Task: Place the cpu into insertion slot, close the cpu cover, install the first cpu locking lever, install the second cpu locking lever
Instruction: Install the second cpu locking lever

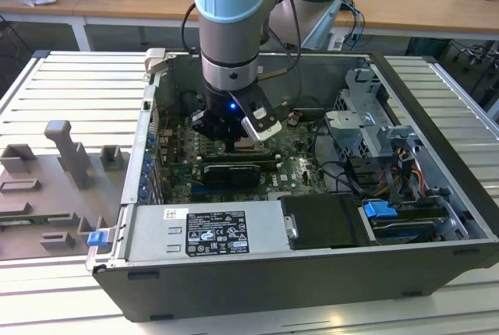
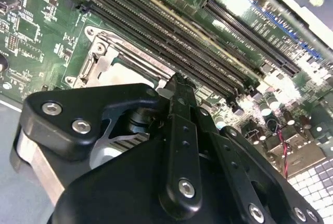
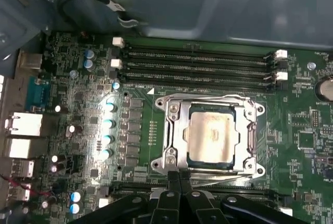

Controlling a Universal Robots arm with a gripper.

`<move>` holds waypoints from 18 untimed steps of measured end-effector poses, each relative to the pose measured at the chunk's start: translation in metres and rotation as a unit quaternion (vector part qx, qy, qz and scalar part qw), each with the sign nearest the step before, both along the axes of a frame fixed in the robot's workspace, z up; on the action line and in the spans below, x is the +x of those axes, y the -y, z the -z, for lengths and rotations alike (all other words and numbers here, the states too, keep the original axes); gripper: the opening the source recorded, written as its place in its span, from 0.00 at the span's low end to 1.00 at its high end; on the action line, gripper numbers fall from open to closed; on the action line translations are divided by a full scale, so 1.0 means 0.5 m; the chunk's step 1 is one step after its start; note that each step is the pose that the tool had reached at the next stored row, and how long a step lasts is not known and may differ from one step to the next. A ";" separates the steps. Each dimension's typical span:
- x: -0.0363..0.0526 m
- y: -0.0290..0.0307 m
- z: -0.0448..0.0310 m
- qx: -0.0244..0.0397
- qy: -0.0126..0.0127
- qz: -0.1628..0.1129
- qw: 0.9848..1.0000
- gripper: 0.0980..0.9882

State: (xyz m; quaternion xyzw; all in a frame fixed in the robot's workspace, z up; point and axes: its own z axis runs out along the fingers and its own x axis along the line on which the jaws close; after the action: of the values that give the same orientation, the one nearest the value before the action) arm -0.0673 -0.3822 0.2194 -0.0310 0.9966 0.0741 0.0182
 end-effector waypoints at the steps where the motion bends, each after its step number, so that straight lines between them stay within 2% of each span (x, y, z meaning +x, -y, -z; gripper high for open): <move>1: -0.001 0.001 0.000 0.000 0.000 0.000 1.000 0.01; 5: -0.013 0.005 0.001 0.003 0.000 0.000 1.000 0.01; 7: -0.015 0.008 0.004 0.008 0.000 0.000 1.000 0.01; 8: -0.018 0.009 0.005 0.013 0.000 0.000 1.000 0.01; 11: -0.019 0.009 0.012 0.019 0.000 0.000 1.000 0.01; 15: -0.019 0.009 0.021 0.021 0.000 0.000 1.000 0.01; 17: -0.020 0.010 0.023 0.023 0.000 0.000 1.000 0.01; 18: -0.020 0.010 0.025 0.028 0.000 0.000 1.000 0.01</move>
State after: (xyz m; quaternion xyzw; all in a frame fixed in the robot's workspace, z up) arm -0.0775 -0.3873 0.2071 -0.0306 0.9941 0.1021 0.0190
